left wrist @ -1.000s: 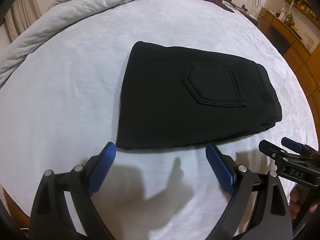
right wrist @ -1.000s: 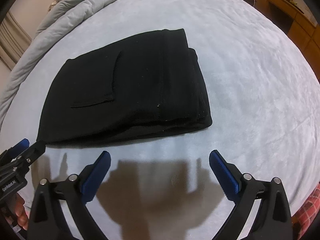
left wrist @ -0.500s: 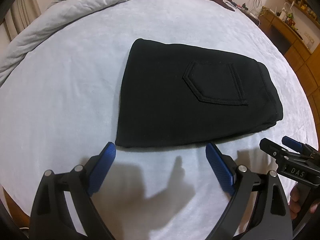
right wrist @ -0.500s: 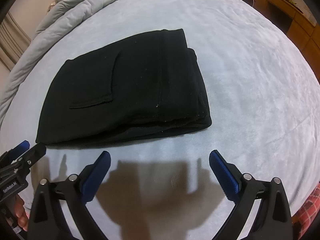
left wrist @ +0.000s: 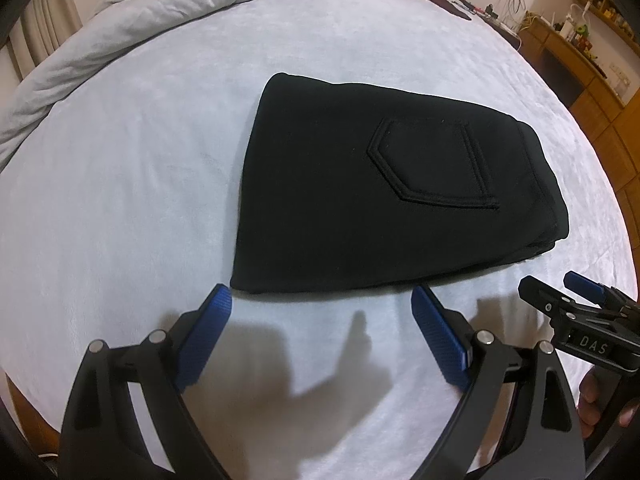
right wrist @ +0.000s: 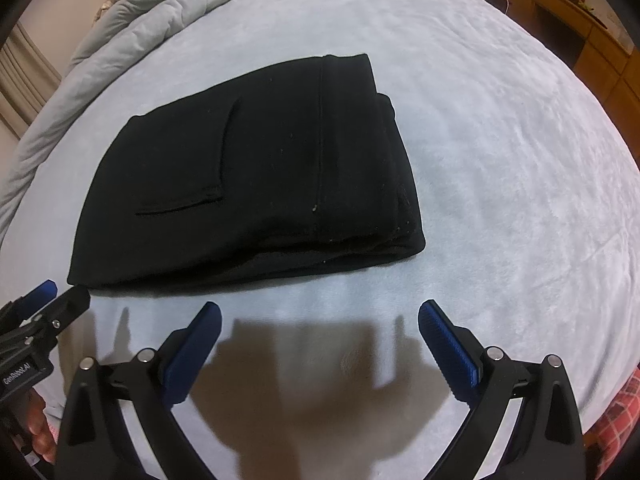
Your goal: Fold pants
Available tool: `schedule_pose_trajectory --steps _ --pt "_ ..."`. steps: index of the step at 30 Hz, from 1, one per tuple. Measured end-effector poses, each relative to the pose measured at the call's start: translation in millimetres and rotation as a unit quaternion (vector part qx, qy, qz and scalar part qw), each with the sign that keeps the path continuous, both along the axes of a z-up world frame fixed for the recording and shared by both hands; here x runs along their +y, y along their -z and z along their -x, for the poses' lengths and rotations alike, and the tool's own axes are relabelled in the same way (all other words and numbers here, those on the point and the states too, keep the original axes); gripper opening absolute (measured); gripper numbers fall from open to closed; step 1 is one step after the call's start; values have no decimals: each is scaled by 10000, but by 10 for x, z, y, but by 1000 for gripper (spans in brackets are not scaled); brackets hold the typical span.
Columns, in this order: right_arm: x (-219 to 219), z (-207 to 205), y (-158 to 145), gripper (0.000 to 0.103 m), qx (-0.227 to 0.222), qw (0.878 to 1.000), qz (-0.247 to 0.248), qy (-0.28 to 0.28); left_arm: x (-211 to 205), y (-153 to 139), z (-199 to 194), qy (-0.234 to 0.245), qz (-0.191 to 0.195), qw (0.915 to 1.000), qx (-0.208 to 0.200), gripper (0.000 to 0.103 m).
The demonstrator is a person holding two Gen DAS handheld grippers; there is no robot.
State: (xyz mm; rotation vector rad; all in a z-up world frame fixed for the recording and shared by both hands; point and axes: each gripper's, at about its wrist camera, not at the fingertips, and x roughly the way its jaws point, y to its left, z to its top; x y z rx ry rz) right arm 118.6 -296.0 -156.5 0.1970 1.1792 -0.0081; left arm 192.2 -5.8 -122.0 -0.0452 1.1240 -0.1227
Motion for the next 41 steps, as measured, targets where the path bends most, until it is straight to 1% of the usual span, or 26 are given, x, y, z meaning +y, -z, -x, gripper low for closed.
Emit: schedule_pose_trajectory --steps 32,38,41 --pt "17 10 103 99 111 9999 12 52 12 26 -18 3 -91 10000 -3 91" --pt "17 -5 77 99 64 10000 -12 66 30 21 -43 -41 -23 9999 94 91" --pt "6 4 50 99 39 10000 -31 64 16 -6 -29 -26 -88 9999 65 91"
